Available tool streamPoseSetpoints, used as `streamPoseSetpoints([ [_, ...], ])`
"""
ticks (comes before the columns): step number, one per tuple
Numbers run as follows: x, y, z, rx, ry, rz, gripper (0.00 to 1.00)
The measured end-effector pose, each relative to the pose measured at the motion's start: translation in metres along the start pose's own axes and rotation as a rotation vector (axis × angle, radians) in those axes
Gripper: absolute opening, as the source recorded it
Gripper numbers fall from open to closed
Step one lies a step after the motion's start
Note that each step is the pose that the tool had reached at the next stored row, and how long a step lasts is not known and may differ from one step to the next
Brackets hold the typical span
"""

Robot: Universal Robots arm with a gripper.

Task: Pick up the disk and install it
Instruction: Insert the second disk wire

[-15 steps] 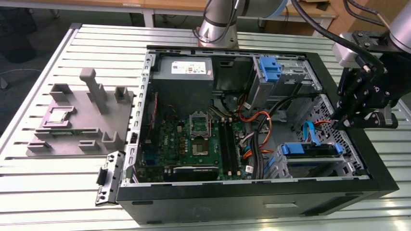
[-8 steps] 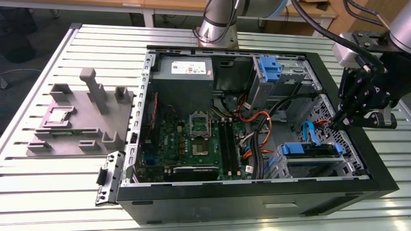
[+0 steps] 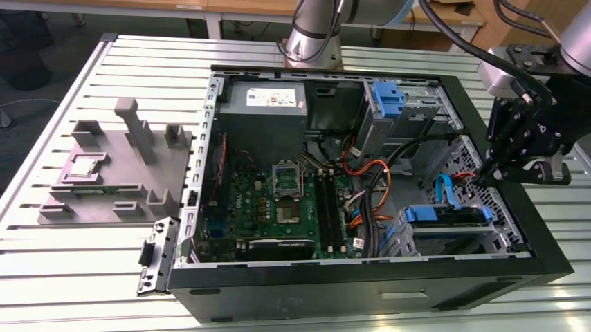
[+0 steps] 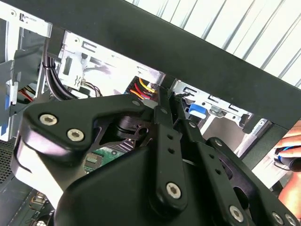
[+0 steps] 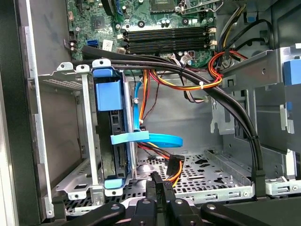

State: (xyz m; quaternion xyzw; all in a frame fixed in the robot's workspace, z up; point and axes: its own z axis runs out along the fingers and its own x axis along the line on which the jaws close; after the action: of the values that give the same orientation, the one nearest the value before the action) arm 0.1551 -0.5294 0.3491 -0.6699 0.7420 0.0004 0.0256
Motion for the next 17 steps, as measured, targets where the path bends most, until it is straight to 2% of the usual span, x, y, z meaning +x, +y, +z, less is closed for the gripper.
streamPoseSetpoints([
  [6,0.0019,0.0142,-0.0006,0.0061,-0.0006,0.000,0.17],
  [11,0.0030,0.0158,-0.0006,0.0065,-0.0001,0.000,0.17],
  [17,0.0088,0.0168,-0.0005,0.0065,-0.0001,0.000,0.17],
])
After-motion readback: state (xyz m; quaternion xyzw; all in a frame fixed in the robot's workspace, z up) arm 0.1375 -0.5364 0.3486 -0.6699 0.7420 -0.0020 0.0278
